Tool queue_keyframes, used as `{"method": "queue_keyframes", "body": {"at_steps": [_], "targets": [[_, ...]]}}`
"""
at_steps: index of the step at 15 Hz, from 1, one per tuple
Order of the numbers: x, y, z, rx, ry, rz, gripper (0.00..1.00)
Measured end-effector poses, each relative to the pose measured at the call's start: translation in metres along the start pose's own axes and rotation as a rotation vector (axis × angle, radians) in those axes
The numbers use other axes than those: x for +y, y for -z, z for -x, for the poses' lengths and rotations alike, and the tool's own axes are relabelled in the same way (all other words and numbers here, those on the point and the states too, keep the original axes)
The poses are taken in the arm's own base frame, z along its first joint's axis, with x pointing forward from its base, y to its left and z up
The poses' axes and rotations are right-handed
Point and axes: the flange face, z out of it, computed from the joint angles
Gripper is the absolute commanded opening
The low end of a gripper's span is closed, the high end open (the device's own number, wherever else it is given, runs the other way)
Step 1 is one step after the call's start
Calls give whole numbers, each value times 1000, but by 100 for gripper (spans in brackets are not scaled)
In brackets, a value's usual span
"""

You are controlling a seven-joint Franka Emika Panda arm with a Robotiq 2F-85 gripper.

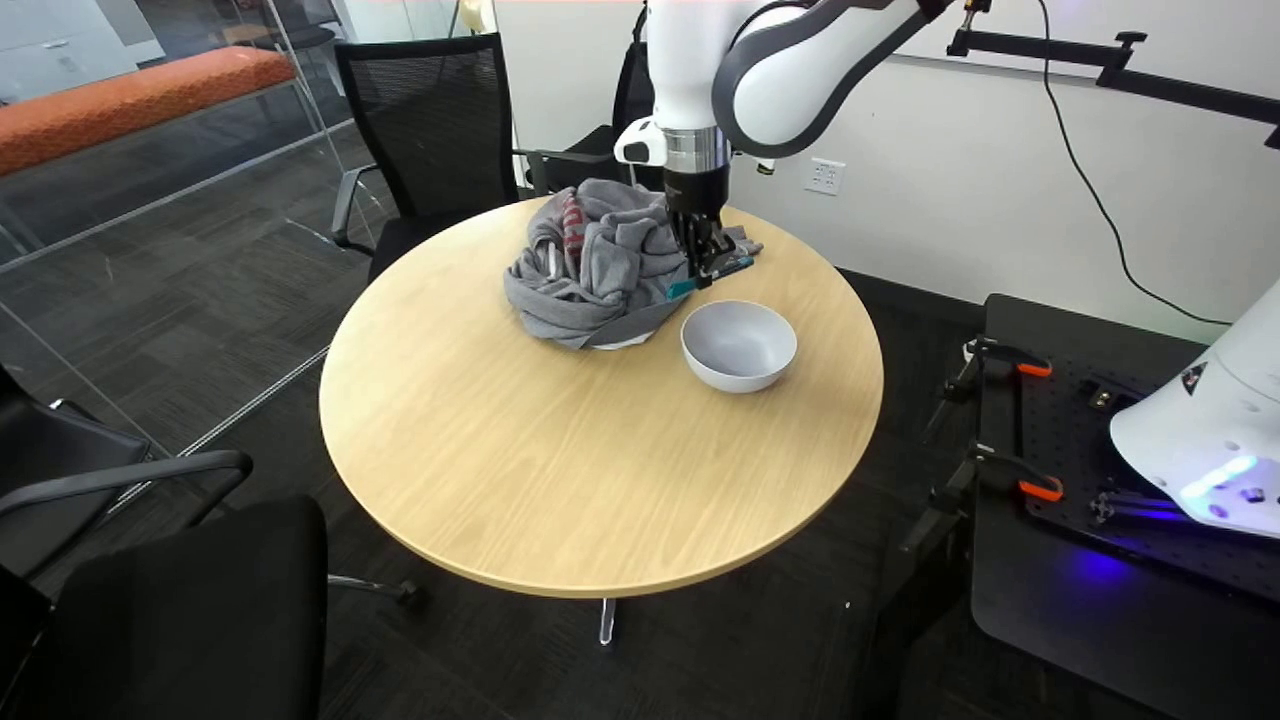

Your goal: Remove the green marker from the table and put them in the bowl

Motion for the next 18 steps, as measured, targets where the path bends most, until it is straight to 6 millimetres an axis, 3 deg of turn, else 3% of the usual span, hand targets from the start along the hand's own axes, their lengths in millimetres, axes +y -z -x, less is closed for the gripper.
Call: {"method": "queue_keyframes", "body": {"at_steps": [12, 18], "targets": [[-7, -53, 1, -29, 4, -55, 5], [-26, -83, 15, -40, 13, -80, 5]]}}
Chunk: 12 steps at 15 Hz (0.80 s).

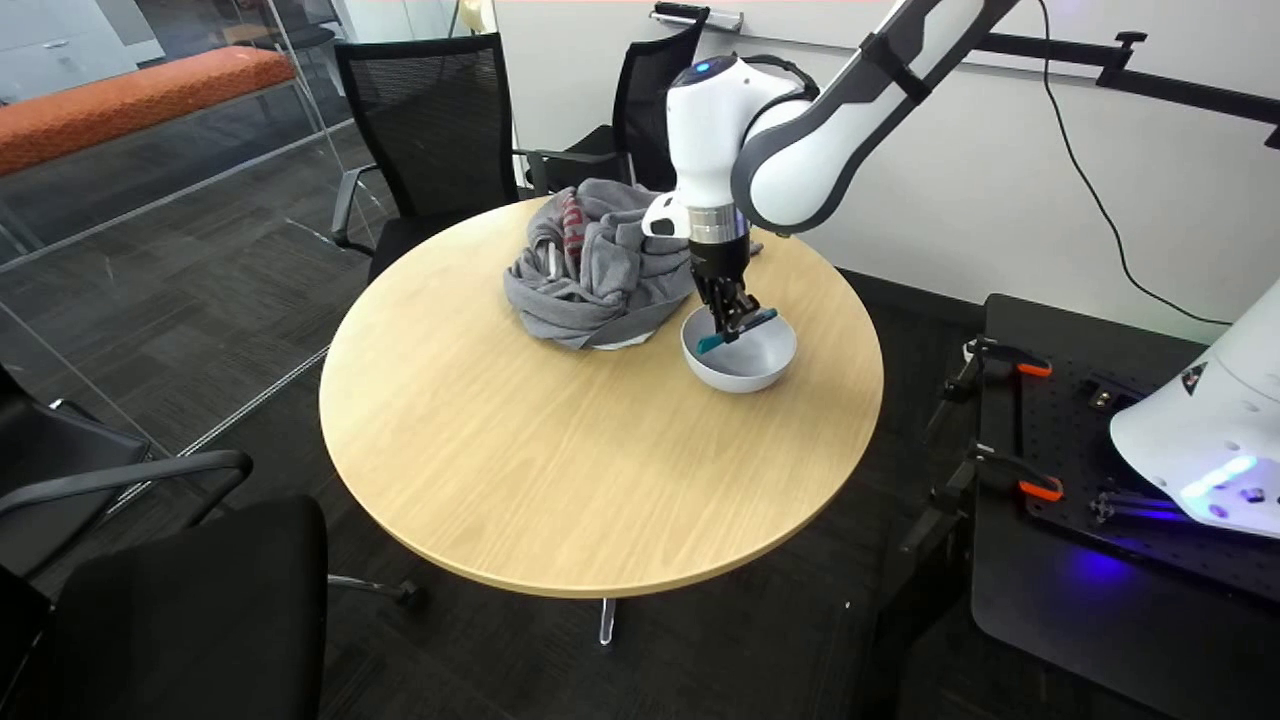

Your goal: Remove the green marker from the table and put them in the bowl

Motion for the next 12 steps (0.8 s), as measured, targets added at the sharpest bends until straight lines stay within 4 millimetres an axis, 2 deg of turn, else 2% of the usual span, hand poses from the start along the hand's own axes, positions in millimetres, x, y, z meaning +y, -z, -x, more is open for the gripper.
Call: {"method": "queue_keyframes", "body": {"at_steps": [3, 4, 5, 9, 12], "targets": [[-7, -14, 6, 30, 17, 19, 5], [-8, -17, 8, 40, 18, 27, 44], [-10, -20, 10, 49, 18, 33, 44], [-14, -24, 13, 73, 18, 51, 73], [-15, -16, 15, 78, 12, 61, 95]]}}
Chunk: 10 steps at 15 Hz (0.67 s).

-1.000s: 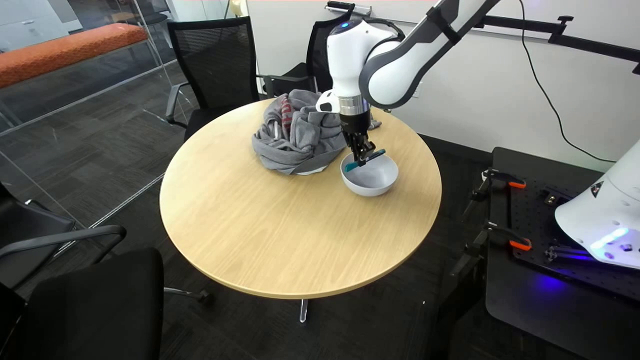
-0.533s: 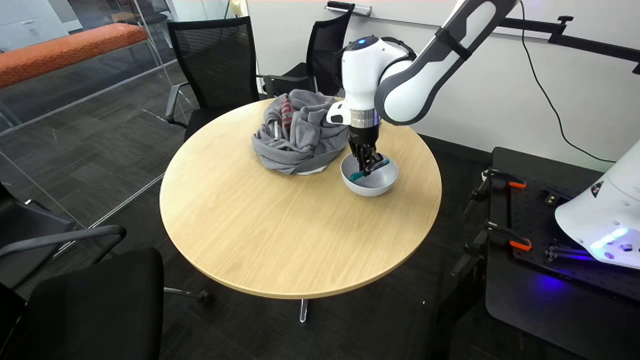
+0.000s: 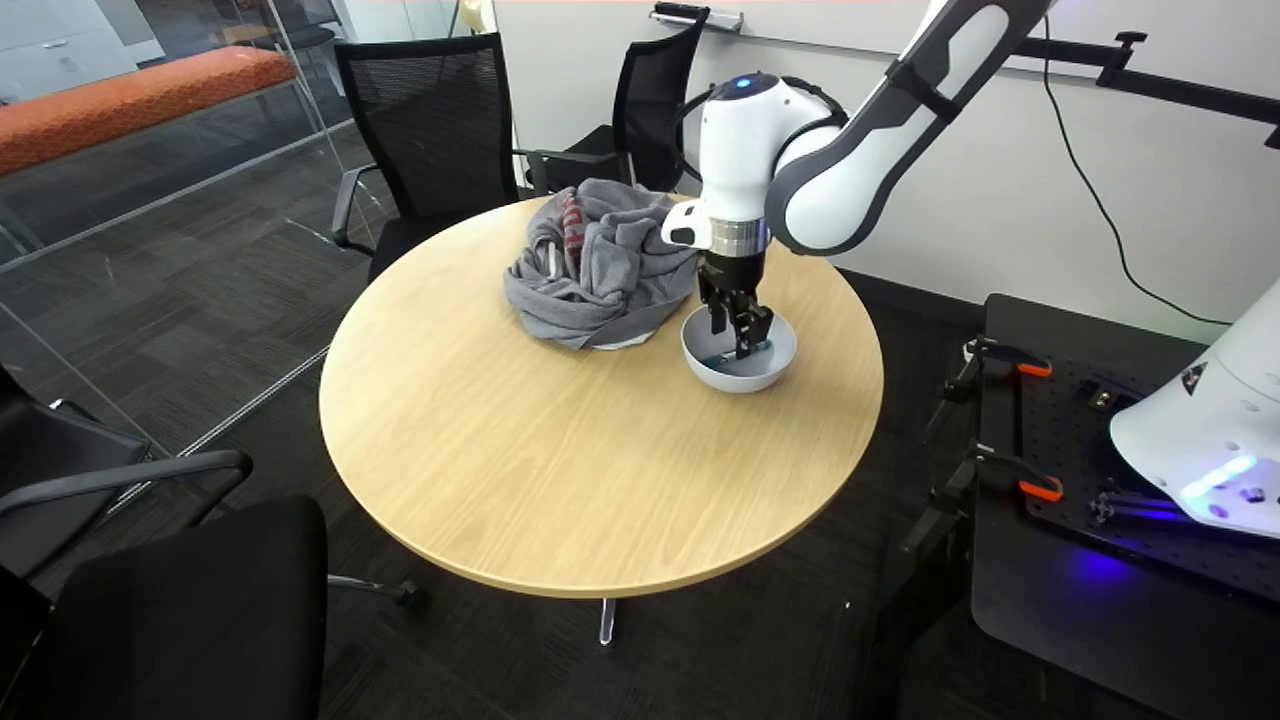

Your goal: Remove the green marker from the table and put them in the bowl

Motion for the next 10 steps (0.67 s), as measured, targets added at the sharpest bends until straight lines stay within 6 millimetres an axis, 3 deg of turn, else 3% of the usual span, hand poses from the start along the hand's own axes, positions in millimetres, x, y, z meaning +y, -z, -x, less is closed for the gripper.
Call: {"method": "queue_keyframes", "body": {"at_steps": [1, 10], "targets": [[0, 6, 0, 4, -3, 8, 100], [-27, 74, 4, 38, -80, 88, 100]]}}
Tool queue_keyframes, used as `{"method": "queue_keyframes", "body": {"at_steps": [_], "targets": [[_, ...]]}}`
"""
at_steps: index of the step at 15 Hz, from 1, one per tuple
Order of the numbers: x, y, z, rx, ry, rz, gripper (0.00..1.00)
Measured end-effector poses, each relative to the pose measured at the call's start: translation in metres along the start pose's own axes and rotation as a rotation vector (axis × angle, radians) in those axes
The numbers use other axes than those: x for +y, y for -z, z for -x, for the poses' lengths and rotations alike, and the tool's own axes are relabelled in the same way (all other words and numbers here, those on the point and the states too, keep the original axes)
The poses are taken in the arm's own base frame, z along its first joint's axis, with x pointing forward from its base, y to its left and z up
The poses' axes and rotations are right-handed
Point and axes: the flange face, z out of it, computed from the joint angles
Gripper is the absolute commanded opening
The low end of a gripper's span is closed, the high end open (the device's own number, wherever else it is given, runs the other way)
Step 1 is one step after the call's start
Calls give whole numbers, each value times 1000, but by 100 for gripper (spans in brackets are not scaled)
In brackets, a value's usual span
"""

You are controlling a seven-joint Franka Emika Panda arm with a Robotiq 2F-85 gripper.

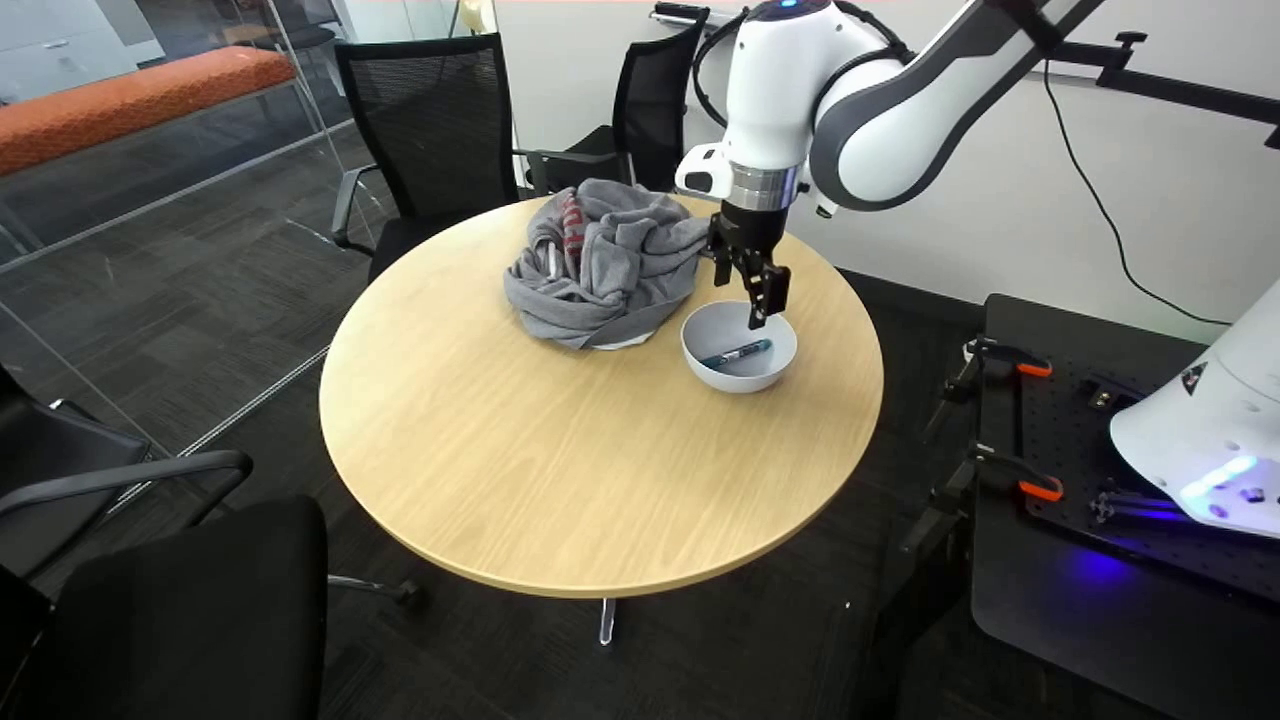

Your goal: Remove the green marker from the table and put them in the bowl

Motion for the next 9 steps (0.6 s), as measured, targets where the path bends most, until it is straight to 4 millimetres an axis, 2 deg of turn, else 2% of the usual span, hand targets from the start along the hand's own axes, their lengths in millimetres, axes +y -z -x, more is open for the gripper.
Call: {"method": "queue_keyframes", "body": {"at_steps": [5, 9], "targets": [[-16, 22, 5, 0, -13, 39, 100], [-20, 26, 7, 1, -10, 44, 100]]}}
